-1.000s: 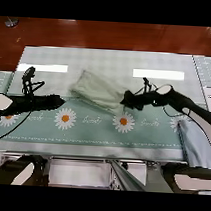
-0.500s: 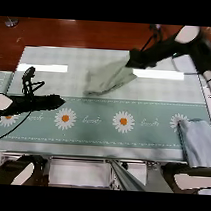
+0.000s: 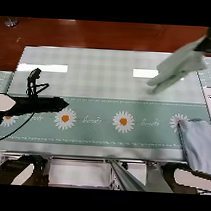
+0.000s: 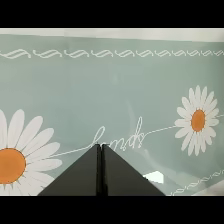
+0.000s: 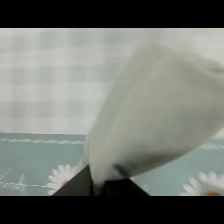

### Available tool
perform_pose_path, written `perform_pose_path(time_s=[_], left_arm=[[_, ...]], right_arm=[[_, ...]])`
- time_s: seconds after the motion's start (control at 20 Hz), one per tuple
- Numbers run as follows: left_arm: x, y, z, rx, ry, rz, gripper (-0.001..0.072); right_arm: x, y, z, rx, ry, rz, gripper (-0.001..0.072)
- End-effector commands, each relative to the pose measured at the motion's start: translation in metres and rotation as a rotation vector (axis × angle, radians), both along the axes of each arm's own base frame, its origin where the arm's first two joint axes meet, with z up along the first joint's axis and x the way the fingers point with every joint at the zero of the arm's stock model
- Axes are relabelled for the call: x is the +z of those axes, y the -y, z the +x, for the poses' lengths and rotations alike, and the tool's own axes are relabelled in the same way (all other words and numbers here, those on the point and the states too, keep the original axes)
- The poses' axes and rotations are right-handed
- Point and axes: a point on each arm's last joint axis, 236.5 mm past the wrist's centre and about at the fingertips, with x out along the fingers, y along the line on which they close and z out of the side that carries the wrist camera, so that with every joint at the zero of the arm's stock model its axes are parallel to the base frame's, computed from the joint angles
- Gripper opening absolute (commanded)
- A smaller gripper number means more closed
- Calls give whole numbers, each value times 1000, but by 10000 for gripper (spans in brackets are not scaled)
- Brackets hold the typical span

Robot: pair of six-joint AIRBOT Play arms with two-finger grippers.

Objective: Fold the shirts.

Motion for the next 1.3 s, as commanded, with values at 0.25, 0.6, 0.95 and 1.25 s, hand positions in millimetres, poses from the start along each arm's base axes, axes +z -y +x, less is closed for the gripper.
perform_pose_path(time_s=[0.25, 0.6, 0.95, 1.25], left_arm=[[4, -3, 14, 36, 54, 7, 24], [5, -4, 16, 42, 62, 8, 24], [9, -8, 24, 65, 93, 12, 24], [142, -65, 99, 247, 410, 10, 23]], right_arm=[[-32, 147, -182, -562, -250, -301, 29], [-103, 172, -348, -1007, -555, -373, 30], [-146, 171, -362, -1083, -561, -360, 620], [-33, 175, -149, -750, 197, -38, 40]])
